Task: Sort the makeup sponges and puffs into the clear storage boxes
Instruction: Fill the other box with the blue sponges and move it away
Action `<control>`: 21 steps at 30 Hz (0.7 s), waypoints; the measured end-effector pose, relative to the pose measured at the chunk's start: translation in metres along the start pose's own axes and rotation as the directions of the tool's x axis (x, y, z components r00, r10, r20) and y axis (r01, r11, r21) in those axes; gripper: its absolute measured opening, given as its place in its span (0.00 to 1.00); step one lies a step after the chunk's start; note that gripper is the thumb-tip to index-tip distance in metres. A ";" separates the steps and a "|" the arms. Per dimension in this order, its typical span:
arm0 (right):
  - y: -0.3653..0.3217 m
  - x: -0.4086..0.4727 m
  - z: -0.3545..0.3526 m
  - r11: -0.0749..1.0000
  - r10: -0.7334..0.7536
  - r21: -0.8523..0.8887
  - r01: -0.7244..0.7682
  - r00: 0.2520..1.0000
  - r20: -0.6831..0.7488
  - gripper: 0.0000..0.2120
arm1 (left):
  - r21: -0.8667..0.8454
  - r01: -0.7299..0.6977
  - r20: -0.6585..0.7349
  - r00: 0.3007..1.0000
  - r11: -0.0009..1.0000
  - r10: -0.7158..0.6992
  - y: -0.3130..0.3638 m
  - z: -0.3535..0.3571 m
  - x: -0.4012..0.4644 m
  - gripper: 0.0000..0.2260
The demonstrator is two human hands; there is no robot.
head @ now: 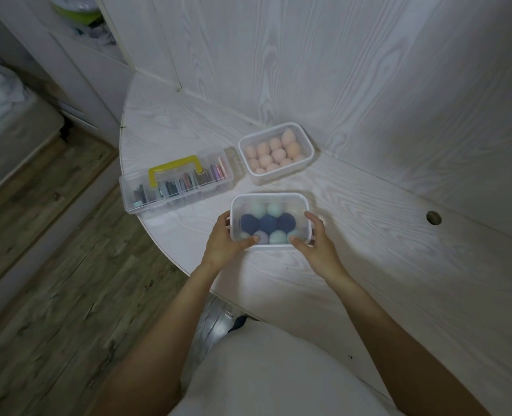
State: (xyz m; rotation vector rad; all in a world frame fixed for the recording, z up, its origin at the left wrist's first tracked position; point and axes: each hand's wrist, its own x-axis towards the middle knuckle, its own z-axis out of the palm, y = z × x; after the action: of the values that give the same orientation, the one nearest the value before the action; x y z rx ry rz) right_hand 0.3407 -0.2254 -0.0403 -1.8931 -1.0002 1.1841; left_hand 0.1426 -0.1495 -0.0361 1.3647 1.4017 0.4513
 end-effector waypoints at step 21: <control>-0.100 0.131 -0.049 0.994 -0.101 0.005 0.106 0.962 -0.255 0.16 | -0.157 -0.207 -0.110 0.975 0.966 0.191 0.085 -0.008 0.089 0.21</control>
State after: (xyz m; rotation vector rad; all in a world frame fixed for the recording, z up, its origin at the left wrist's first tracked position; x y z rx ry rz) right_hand 0.3987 -0.0715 0.0096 -1.8960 -0.9306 0.8618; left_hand 0.1969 -0.0448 0.0011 1.3659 1.2754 0.7583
